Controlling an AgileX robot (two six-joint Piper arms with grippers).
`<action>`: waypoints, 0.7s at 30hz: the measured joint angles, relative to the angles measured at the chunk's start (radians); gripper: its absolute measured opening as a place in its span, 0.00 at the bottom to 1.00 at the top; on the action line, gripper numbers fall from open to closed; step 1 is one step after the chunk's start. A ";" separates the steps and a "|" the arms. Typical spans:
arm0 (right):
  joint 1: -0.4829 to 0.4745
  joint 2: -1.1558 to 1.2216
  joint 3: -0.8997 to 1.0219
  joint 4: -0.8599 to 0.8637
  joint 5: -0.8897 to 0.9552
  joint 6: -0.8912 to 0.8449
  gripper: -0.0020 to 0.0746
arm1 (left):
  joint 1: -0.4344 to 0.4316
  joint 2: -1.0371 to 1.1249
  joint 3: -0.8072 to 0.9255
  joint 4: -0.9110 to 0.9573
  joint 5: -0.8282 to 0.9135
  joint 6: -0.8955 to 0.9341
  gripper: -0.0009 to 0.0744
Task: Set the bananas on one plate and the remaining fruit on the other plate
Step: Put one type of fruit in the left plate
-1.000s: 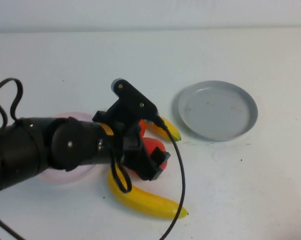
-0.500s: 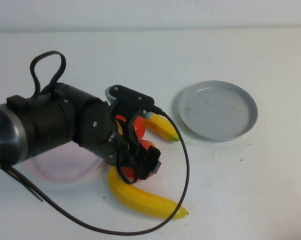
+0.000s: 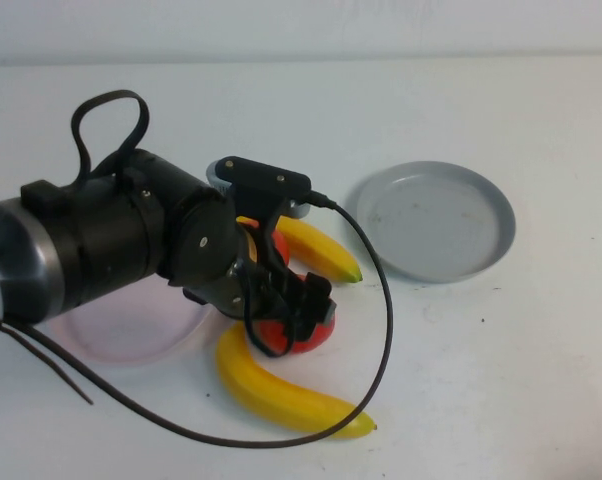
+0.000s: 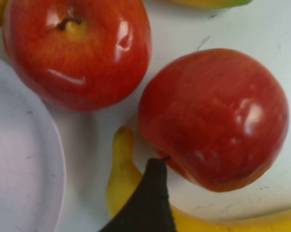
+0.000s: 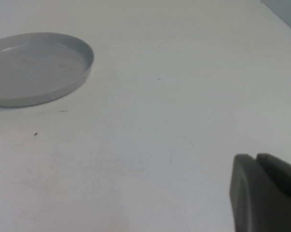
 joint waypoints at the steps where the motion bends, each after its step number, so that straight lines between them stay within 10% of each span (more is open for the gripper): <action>1: 0.000 0.000 0.000 0.000 0.000 0.000 0.01 | 0.000 0.000 0.000 0.002 0.000 -0.028 0.87; 21: 0.000 0.000 0.000 0.000 0.000 0.000 0.01 | 0.000 0.064 -0.056 -0.018 -0.008 -0.270 0.87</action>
